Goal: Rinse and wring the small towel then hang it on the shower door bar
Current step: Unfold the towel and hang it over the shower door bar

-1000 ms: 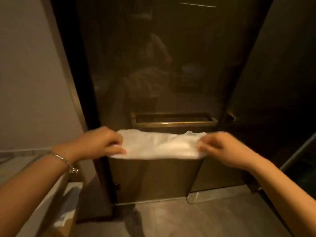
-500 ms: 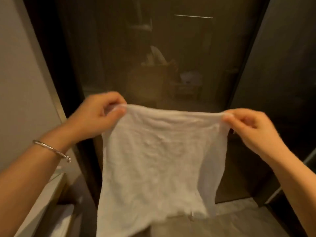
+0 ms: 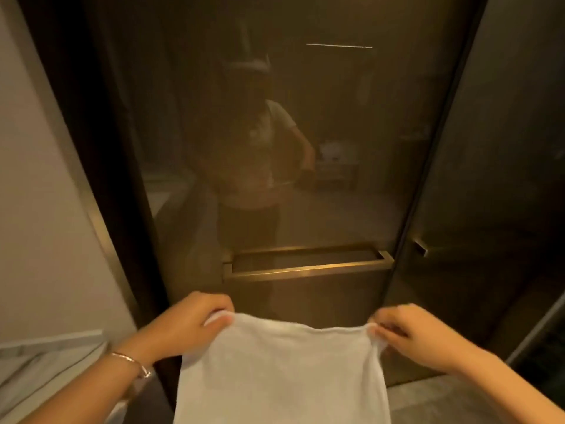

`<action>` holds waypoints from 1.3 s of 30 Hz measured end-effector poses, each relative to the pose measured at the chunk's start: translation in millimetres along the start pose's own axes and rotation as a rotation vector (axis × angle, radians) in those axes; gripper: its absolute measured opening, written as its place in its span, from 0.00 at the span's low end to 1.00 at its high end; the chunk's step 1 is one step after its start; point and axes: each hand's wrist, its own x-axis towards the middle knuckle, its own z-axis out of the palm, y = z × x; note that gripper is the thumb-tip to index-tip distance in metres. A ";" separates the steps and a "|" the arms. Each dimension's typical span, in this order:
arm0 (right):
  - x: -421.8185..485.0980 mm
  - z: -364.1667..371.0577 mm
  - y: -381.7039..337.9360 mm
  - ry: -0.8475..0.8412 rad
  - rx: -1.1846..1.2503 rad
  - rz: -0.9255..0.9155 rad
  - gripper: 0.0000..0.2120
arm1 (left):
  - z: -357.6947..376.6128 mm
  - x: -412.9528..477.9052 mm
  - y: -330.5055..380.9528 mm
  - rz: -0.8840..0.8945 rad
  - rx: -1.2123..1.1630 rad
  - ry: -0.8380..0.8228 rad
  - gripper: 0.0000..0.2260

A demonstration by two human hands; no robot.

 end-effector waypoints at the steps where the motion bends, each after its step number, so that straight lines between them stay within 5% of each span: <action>1: 1.9 -14.0 -4.9 0.052 0.053 0.013 0.09 | -10.8 4.4 8.0 0.018 -0.014 0.067 0.08; 6: -3.5 -80.4 -22.2 0.746 0.307 -0.217 0.10 | -72.7 23.7 52.1 0.286 -0.004 0.647 0.05; 8: -4.9 -71.9 -26.0 0.948 0.198 -0.293 0.10 | -72.0 26.4 58.5 0.396 0.088 0.791 0.06; 9: -2.5 -61.4 -21.7 0.829 0.050 -0.275 0.09 | -62.8 29.6 53.7 0.373 0.143 0.634 0.07; 12: 1.1 1.6 0.6 -0.232 -0.182 -0.006 0.08 | -2.5 23.9 30.0 0.066 0.276 -0.343 0.08; 13: 2.6 14.1 12.8 -0.293 -0.142 0.020 0.09 | 11.2 28.1 17.4 0.041 0.206 -0.395 0.08; 15: 10.6 12.4 30.4 -0.143 -0.005 0.077 0.12 | 14.4 42.1 5.7 0.065 0.081 -0.304 0.07; 22: 10.0 -9.5 62.6 -0.033 0.298 0.148 0.15 | 12.4 72.8 -4.8 0.014 -0.165 -0.010 0.08; 26: 24.2 -5.6 78.2 -0.066 0.217 0.154 0.11 | 24.3 85.4 -10.0 0.017 -0.092 0.024 0.08; 34: 89.9 -14.3 102.8 0.142 0.236 0.129 0.10 | 6.0 131.0 -35.1 0.045 0.116 0.122 0.07; 39: 143.3 -29.9 109.8 0.255 0.423 0.212 0.13 | -1.0 180.0 -49.2 -0.010 0.191 0.379 0.04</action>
